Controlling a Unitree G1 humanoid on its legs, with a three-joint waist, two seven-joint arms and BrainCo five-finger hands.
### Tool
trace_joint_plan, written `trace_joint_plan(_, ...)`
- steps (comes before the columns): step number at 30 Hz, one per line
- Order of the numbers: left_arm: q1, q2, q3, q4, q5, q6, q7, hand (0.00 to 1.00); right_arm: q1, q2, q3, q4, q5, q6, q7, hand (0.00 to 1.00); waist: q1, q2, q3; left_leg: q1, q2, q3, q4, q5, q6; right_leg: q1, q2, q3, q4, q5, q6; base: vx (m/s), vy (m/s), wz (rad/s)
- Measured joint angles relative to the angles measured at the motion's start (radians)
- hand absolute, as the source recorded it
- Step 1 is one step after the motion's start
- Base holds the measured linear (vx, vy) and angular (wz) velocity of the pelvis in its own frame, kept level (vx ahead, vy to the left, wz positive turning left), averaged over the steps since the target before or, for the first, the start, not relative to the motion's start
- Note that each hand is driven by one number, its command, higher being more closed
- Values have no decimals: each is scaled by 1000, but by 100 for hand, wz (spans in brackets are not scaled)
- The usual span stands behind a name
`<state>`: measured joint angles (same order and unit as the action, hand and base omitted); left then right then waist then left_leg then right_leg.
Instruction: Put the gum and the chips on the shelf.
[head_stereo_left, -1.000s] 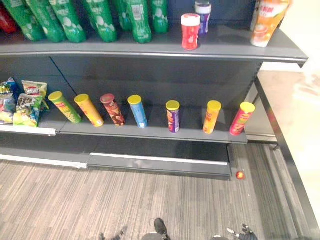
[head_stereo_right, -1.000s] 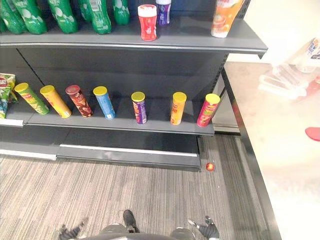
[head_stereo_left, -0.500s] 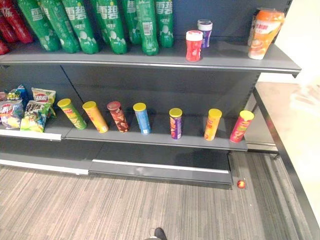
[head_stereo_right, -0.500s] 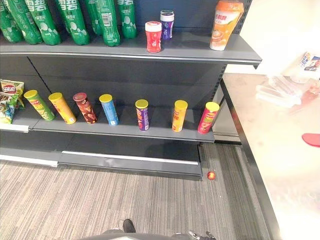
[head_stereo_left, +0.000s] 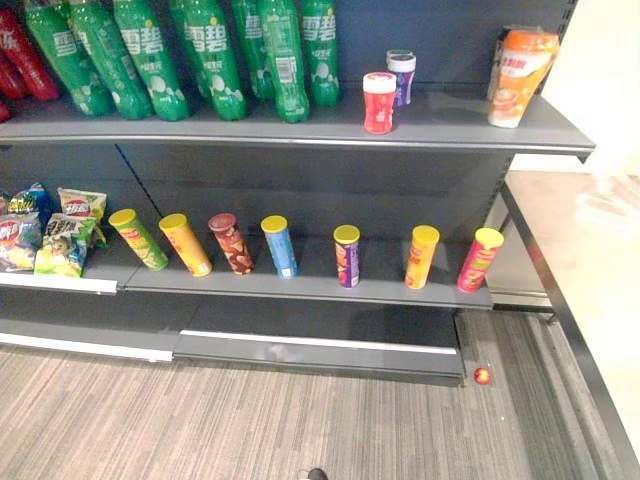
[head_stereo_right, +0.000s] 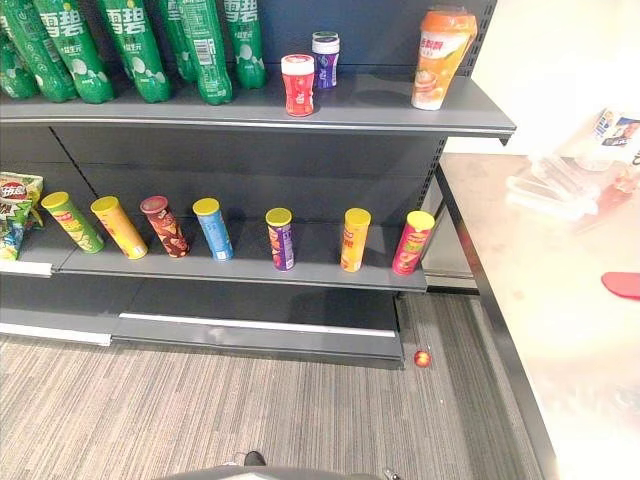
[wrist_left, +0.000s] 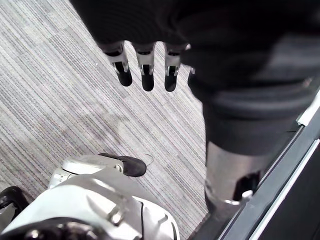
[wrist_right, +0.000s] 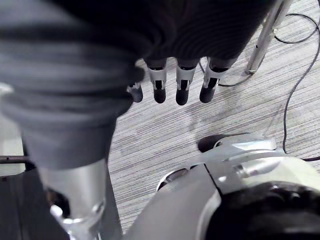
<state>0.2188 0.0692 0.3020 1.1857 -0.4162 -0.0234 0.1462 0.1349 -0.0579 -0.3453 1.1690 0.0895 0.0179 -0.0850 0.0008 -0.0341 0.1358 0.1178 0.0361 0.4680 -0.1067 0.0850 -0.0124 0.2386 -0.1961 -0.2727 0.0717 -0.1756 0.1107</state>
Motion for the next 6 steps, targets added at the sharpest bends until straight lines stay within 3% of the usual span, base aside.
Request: trace_joint_plan(6, 0, 10, -26, 4, 5, -8, -23, 0, -8, -1, -3, 25, 8, -10, -1, 0, 0, -5, -4, 1, -8, -9, 0, -6, -1, 9, -5, -9, -6, -3, -5, 44, 7, 5)
